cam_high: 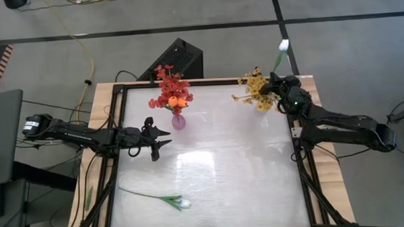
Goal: Sort flowers into vase by color
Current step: Put the top white tulip into the transparent vase
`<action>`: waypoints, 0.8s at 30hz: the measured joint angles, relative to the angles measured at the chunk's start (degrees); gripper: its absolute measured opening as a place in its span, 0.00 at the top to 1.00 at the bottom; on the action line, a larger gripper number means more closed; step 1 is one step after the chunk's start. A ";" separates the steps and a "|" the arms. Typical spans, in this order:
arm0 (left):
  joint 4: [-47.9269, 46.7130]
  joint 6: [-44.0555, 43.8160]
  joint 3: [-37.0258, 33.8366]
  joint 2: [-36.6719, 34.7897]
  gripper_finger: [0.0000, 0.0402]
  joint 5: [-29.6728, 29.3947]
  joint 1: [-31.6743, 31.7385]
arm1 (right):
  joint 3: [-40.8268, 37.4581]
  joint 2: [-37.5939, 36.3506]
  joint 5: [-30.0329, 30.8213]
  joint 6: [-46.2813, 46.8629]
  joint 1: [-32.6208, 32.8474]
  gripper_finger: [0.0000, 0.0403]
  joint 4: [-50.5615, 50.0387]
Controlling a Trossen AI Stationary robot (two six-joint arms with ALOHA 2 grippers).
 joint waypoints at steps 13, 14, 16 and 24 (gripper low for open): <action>-1.20 -0.12 0.00 -0.02 0.65 0.01 -0.01 | -5.68 -0.54 4.87 -0.42 6.98 0.95 1.46; -1.20 -0.13 0.00 -0.02 0.65 0.01 -0.02 | -5.68 -0.54 4.93 -0.45 7.52 0.95 1.46; -1.20 -0.16 0.00 -0.02 0.65 0.01 0.00 | -5.68 -0.54 4.95 -1.07 8.51 0.95 1.46; -1.18 -0.38 0.00 -0.02 0.65 0.01 0.00 | -5.68 -1.92 4.79 -9.07 11.91 0.91 1.37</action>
